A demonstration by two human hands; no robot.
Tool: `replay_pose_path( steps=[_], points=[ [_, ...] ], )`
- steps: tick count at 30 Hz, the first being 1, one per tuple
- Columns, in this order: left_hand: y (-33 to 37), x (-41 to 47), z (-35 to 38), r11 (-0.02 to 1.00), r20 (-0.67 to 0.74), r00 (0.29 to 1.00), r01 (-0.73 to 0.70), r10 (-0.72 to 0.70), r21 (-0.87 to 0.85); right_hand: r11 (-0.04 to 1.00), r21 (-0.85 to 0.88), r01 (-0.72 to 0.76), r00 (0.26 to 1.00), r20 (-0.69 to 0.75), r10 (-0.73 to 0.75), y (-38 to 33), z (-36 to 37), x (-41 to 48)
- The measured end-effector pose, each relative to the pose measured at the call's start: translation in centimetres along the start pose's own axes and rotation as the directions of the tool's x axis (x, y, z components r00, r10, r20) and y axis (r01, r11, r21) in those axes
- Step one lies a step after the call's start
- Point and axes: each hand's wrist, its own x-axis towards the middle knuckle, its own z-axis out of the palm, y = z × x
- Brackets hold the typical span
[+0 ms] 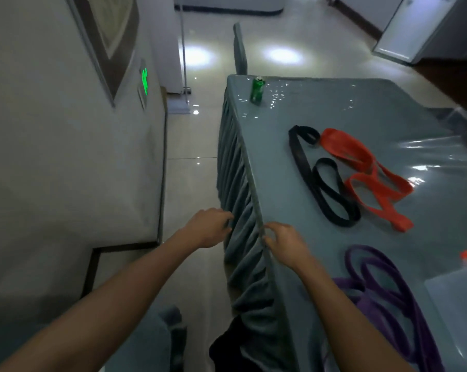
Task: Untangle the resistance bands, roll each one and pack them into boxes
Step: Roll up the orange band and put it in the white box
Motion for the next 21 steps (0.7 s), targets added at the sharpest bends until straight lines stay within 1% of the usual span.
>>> replay_pose_path(
  steps=[5, 8, 11, 13, 17, 19, 21],
  points=[
    [4.5, 8.9, -0.5, 0.995, 0.071, 0.993, -0.096, 0.093, 0.04, 0.976, 0.166, -0.14, 0.981, -0.11, 0.159, 8.2, -2.6, 2.8],
    [7.4, 13.1, -0.4, 0.984, 0.136, 0.982, -0.143, 0.129, 0.103, 0.956, 0.231, -0.183, 0.962, -0.159, 0.222, 12.3, -4.2, 4.0],
    [9.8, 16.8, -0.7, 0.963, 0.219, 0.962, -0.206, 0.166, 0.173, 0.919, 0.316, -0.235, 0.929, -0.204, 0.308, 15.3, -5.9, 3.6],
    [11.0, 19.4, -1.1, 0.946, 0.235, 0.949, -0.259, 0.211, 0.197, 0.895, 0.363, -0.258, 0.904, -0.235, 0.356, 17.3, -6.5, 3.3],
    [12.7, 24.1, -1.0, 0.881, 0.251, 0.916, -0.379, 0.314, 0.283, 0.84, 0.456, -0.296, 0.838, -0.298, 0.457, 20.4, -6.6, 2.7],
    [13.2, 26.1, -0.8, 0.836, 0.243, 0.884, -0.461, 0.4, 0.298, 0.812, 0.484, -0.326, 0.796, -0.323, 0.512, 21.4, -6.5, 2.6],
    [13.6, 28.1, -0.6, 0.784, 0.218, 0.841, -0.541, 0.496, 0.305, 0.807, 0.474, -0.353, 0.767, -0.348, 0.54, 22.4, -5.9, 2.8]
  ],
)
